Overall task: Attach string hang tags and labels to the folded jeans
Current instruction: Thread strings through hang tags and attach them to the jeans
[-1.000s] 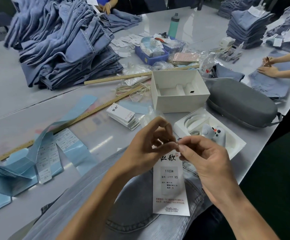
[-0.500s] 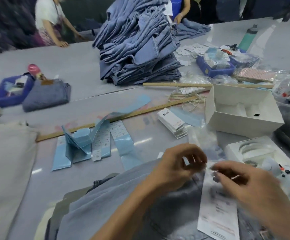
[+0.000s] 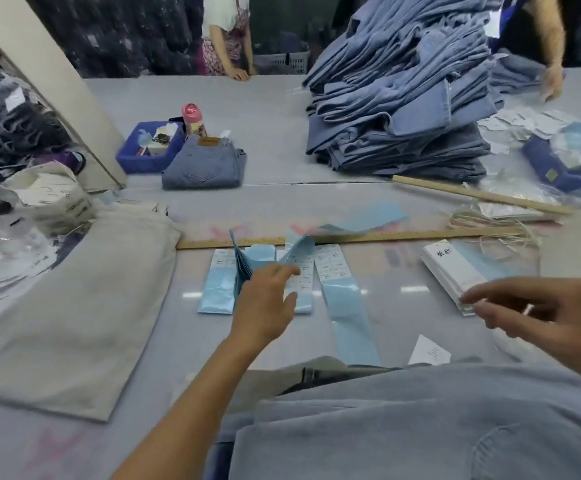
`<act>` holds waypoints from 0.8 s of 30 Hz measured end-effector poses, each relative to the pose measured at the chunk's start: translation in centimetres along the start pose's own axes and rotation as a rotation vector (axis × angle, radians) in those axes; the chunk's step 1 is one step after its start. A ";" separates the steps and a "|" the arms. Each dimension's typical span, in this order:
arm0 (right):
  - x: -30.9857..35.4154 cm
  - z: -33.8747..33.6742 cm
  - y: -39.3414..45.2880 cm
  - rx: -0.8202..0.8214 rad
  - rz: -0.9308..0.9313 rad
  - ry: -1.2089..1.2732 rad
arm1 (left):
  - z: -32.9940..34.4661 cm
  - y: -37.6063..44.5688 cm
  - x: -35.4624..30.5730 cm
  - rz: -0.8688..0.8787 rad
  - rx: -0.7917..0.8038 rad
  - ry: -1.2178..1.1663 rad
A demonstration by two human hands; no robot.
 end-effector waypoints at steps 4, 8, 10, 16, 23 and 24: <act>0.3 6.8 9.7 0.171 0.119 0.163 | 0.8 7.5 5.7 0.050 0.159 0.331; -1.5 14.0 17.6 0.243 0.297 0.121 | 3.9 9.7 12.4 0.090 0.374 0.461; -2.6 17.6 20.6 0.240 0.375 0.215 | 4.4 9.3 15.1 0.117 0.400 0.418; -5.0 26.1 28.1 0.074 0.571 0.614 | 3.6 7.2 21.2 0.271 0.318 0.288; -7.7 28.8 32.2 -0.376 0.630 1.204 | 5.5 5.9 28.4 0.176 0.427 0.114; -8.0 28.5 32.8 -0.419 0.637 1.213 | 5.3 6.0 28.7 0.142 0.400 0.082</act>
Point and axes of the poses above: each hand's wrist, its own y-axis towards the middle knuckle, its own z-axis out of the palm, x = y × z, the point moved 10 cm from there along y, towards the middle knuckle, and after that the axes turned 9 degrees about x, right-handed, at the moved point
